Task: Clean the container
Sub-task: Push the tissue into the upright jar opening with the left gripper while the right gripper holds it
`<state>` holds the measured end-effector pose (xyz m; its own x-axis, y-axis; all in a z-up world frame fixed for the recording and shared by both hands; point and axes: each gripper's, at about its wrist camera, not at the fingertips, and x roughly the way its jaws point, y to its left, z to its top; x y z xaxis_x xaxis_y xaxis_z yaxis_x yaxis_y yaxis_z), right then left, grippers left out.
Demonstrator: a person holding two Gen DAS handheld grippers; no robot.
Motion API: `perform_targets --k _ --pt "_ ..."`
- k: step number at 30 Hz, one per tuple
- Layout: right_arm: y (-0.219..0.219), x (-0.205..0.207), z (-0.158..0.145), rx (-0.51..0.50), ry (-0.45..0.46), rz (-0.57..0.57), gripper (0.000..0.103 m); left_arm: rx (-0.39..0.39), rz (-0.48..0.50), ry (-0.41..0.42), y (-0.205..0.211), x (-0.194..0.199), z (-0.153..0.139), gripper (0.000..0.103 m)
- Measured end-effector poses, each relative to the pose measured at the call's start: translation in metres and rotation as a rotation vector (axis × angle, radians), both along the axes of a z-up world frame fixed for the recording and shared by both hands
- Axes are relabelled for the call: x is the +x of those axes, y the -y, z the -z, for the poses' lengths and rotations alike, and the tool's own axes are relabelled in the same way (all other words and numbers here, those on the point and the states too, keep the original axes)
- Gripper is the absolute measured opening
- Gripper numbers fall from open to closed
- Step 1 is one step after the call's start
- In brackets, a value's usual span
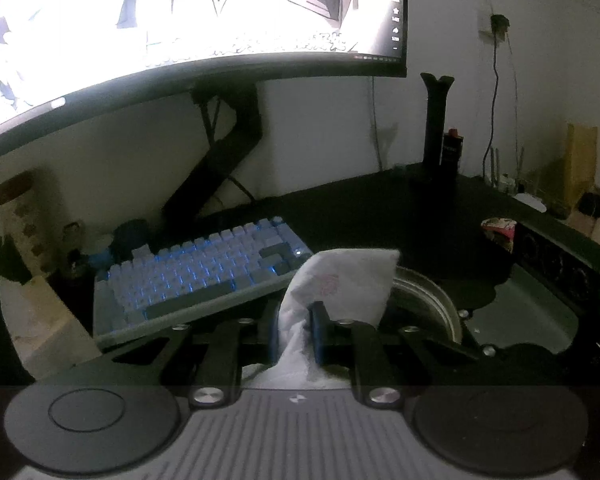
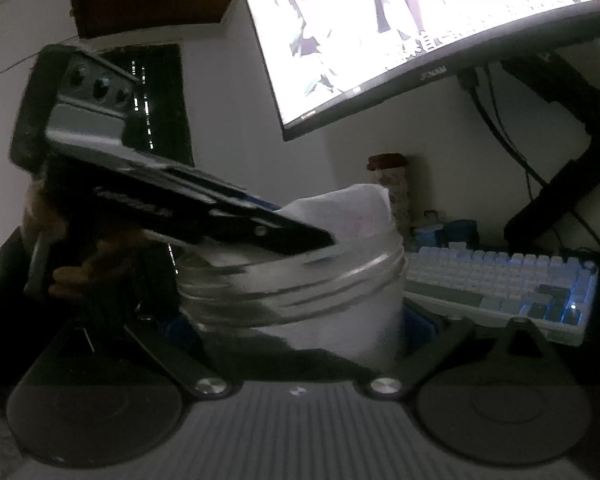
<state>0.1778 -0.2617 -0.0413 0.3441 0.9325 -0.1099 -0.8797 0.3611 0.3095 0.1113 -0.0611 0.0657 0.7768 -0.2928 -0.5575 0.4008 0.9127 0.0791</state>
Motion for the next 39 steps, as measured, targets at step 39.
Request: perform_targets --k 39 --pt "-0.004 -0.003 0.000 -0.011 0.008 0.039 0.103 -0.050 -0.051 0.025 0.007 -0.002 0.003 0.017"
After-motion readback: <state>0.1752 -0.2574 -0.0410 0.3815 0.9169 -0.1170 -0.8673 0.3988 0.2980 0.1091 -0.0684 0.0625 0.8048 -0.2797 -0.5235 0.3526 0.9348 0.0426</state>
